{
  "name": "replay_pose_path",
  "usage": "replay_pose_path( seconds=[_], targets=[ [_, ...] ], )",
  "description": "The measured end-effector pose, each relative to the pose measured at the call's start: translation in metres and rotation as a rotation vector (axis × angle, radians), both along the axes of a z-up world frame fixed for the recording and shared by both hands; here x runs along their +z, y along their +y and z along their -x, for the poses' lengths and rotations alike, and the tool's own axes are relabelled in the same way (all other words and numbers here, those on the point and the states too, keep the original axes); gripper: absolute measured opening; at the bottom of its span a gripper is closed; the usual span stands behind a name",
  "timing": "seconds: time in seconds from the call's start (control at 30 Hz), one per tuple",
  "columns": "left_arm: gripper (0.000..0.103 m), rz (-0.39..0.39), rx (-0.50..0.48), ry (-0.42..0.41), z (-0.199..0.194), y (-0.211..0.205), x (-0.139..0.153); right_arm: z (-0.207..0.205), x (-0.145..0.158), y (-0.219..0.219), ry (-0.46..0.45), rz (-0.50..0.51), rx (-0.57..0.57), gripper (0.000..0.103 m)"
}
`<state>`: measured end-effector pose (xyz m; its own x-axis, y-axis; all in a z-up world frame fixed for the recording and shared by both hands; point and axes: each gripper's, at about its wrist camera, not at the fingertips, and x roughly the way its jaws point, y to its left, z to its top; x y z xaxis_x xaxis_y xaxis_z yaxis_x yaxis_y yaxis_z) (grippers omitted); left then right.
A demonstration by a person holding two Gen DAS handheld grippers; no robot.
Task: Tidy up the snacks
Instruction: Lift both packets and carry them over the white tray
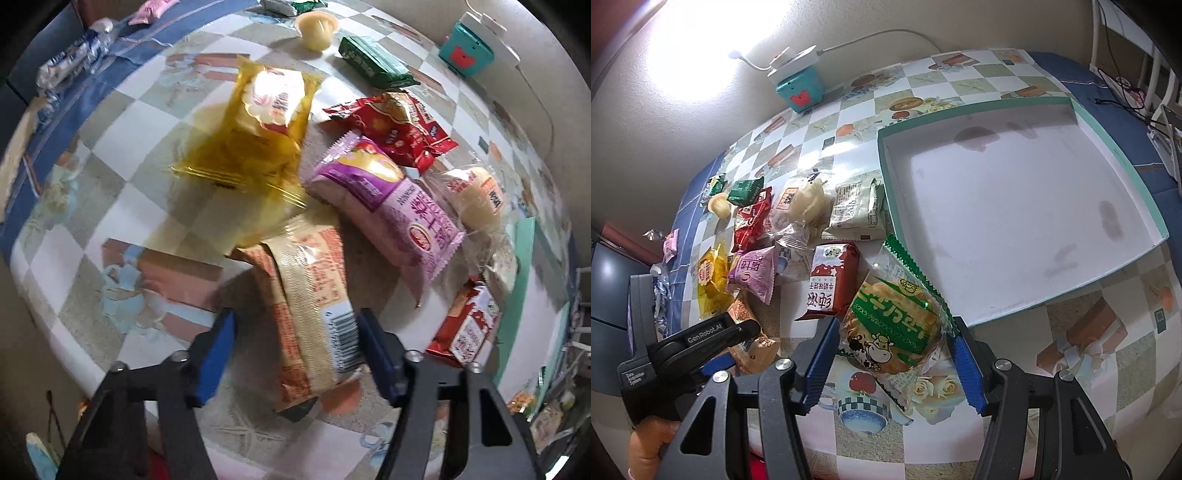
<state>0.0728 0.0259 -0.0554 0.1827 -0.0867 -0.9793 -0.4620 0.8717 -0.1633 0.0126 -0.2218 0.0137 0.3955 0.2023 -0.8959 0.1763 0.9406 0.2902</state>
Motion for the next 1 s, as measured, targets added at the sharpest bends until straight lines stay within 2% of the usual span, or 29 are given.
replay_pose_path(
  seconds=[0.13, 0.3, 0.37, 0.53, 0.63, 0.83, 1.0],
  targets=[
    [0.049, 0.015, -0.007, -0.012, 0.007, -0.004, 0.001, 0.0, 0.0, 0.0, -0.001, 0.001, 0.002, 0.063],
    [0.043, 0.0, -0.024, -0.014, 0.01, -0.009, -0.002, 0.0, 0.0, 0.0, 0.001, -0.001, -0.002, 0.063],
    [0.041, 0.002, -0.018, -0.015, 0.007, -0.011, 0.006, 0.0, 0.0, -0.001, 0.001, -0.002, -0.004, 0.063],
    [0.039, 0.017, 0.003, -0.031, 0.014, 0.0, 0.013, 0.001, 0.001, -0.001, -0.001, -0.003, -0.007, 0.063],
    [0.039, 0.032, 0.024, -0.067, 0.026, 0.007, 0.026, 0.001, 0.002, -0.001, -0.005, -0.002, -0.007, 0.063],
    [0.039, -0.004, 0.066, -0.15, 0.036, 0.012, 0.051, 0.002, 0.005, -0.003, -0.017, -0.002, -0.021, 0.063],
    [0.039, -0.057, -0.006, -0.237, 0.037, -0.006, 0.081, -0.001, 0.01, -0.012, -0.032, 0.002, -0.044, 0.063]
  ],
)
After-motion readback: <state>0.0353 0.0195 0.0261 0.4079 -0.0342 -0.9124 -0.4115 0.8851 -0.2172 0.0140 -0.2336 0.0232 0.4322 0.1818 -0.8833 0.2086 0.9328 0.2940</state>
